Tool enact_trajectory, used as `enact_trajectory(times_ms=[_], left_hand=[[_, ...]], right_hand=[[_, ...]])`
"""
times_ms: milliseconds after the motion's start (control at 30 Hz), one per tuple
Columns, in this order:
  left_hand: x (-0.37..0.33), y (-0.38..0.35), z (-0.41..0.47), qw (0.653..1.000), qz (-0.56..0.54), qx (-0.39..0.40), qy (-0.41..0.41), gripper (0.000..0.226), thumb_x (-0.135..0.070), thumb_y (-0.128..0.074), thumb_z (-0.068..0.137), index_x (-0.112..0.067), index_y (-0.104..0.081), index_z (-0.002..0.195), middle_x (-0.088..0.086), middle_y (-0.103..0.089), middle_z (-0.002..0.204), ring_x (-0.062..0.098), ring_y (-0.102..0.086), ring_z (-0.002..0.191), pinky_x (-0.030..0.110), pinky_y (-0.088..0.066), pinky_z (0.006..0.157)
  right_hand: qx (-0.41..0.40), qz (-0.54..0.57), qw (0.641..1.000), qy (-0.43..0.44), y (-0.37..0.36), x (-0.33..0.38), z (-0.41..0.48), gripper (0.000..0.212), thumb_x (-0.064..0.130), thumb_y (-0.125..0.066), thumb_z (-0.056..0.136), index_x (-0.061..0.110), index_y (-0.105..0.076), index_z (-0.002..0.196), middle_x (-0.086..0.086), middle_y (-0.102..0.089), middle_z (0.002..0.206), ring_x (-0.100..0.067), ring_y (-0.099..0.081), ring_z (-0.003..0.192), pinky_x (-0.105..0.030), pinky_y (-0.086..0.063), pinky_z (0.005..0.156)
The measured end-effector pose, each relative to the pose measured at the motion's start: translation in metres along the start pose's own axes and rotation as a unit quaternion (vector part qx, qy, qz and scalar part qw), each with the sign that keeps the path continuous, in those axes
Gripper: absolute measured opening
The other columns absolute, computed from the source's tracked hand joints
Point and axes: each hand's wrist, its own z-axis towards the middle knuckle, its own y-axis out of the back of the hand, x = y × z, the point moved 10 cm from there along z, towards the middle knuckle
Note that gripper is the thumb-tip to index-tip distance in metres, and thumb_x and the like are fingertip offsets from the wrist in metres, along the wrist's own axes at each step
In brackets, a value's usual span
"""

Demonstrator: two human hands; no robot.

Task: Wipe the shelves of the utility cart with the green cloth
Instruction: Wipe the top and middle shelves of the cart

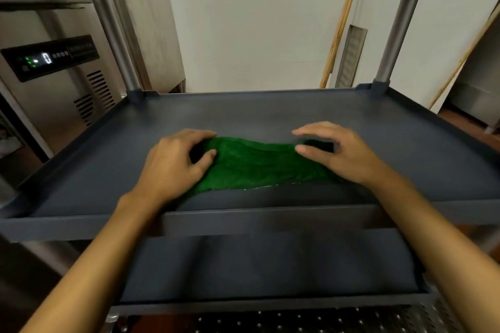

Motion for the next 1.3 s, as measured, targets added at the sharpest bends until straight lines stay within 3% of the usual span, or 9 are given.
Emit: enact_trajectory(times_ms=[100,267,433,567,700,867,1000,1100,1300], left_hand=[[-0.010,-0.012,-0.017,0.999,-0.009,0.036,-0.038,0.050,-0.058,-0.049,0.089,-0.035,-0.063,0.132,-0.003,-0.052,0.148,0.018,-0.049,0.136,0.039,-0.042,0.112],[-0.024,-0.019,-0.027,0.996,0.028,0.027,-0.076,0.052,-0.067,-0.048,0.089,-0.031,-0.072,0.117,0.001,-0.056,0.145,0.017,-0.049,0.135,0.046,-0.037,0.113],[-0.029,-0.024,-0.022,0.996,0.000,0.043,-0.084,0.042,-0.063,-0.043,0.094,-0.026,-0.059,0.084,0.001,-0.063,0.132,0.012,-0.046,0.137,0.046,-0.036,0.112],[-0.022,-0.039,-0.025,0.989,-0.023,0.126,-0.069,0.055,-0.081,-0.052,0.077,-0.038,-0.054,0.113,-0.007,-0.043,0.154,0.011,-0.027,0.148,0.043,-0.025,0.120],[-0.021,-0.039,-0.020,0.990,-0.031,0.118,-0.078,0.068,-0.077,-0.051,0.077,-0.037,-0.065,0.129,0.001,-0.048,0.152,0.017,-0.035,0.146,0.042,-0.029,0.121],[-0.026,-0.033,-0.023,0.989,-0.011,0.090,-0.112,0.054,-0.065,-0.045,0.089,-0.030,-0.073,0.121,0.001,-0.053,0.146,0.020,-0.047,0.135,0.043,-0.037,0.115],[-0.035,-0.028,-0.026,0.986,-0.038,0.093,-0.135,0.054,-0.056,-0.041,0.096,-0.018,-0.074,0.113,0.004,-0.067,0.129,0.017,-0.058,0.123,0.031,-0.043,0.107],[-0.037,-0.024,-0.026,0.986,-0.067,0.082,-0.127,0.052,-0.052,-0.038,0.100,-0.012,-0.070,0.107,0.002,-0.073,0.105,0.019,-0.068,0.100,0.039,-0.050,0.090],[-0.044,-0.005,-0.030,0.983,-0.119,0.039,-0.134,0.048,-0.041,-0.041,0.103,-0.014,-0.041,0.063,-0.001,-0.037,0.053,0.015,-0.040,0.048,0.032,-0.033,0.052]], right_hand=[[0.120,-0.056,0.991,-0.018,-0.031,-0.003,-0.004,0.057,0.054,-0.071,0.076,0.043,-0.058,0.130,0.018,-0.050,0.140,0.002,-0.040,0.130,-0.023,-0.028,0.108],[0.126,-0.135,0.982,0.040,-0.038,0.002,-0.001,0.043,0.059,-0.056,0.081,0.041,-0.068,0.118,0.014,-0.059,0.130,-0.006,-0.046,0.122,-0.025,-0.033,0.103],[0.125,0.030,0.991,0.019,-0.033,0.009,0.000,0.017,0.034,-0.065,0.084,0.026,-0.078,0.090,0.015,-0.074,0.101,0.004,-0.063,0.101,-0.005,-0.042,0.089],[0.147,0.069,0.987,-0.004,-0.037,0.013,-0.009,0.017,0.039,-0.068,0.080,0.032,-0.077,0.092,0.020,-0.073,0.101,0.004,-0.064,0.100,-0.010,-0.045,0.089],[0.154,-0.020,0.987,0.026,-0.039,0.013,-0.017,0.048,0.056,-0.077,0.067,0.048,-0.064,0.112,0.025,-0.053,0.132,0.001,-0.045,0.128,-0.023,-0.034,0.107],[0.117,-0.101,0.986,0.067,-0.039,0.014,-0.010,0.036,0.053,-0.064,0.078,0.039,-0.072,0.110,0.008,-0.056,0.136,-0.006,-0.048,0.128,-0.035,-0.037,0.111],[0.112,-0.015,0.993,0.021,-0.035,0.012,-0.008,0.027,0.043,-0.069,0.075,0.036,-0.076,0.100,0.017,-0.069,0.109,0.007,-0.060,0.109,-0.016,-0.043,0.099],[0.126,0.074,0.989,-0.004,-0.031,0.013,-0.011,0.023,0.036,-0.075,0.069,0.032,-0.077,0.092,0.018,-0.075,0.095,0.004,-0.067,0.097,-0.011,-0.048,0.089],[0.181,0.180,0.967,0.000,-0.036,0.023,-0.013,0.024,0.021,-0.075,0.071,0.017,-0.078,0.094,-0.003,-0.077,0.094,-0.016,-0.073,0.090,-0.023,-0.055,0.082]])
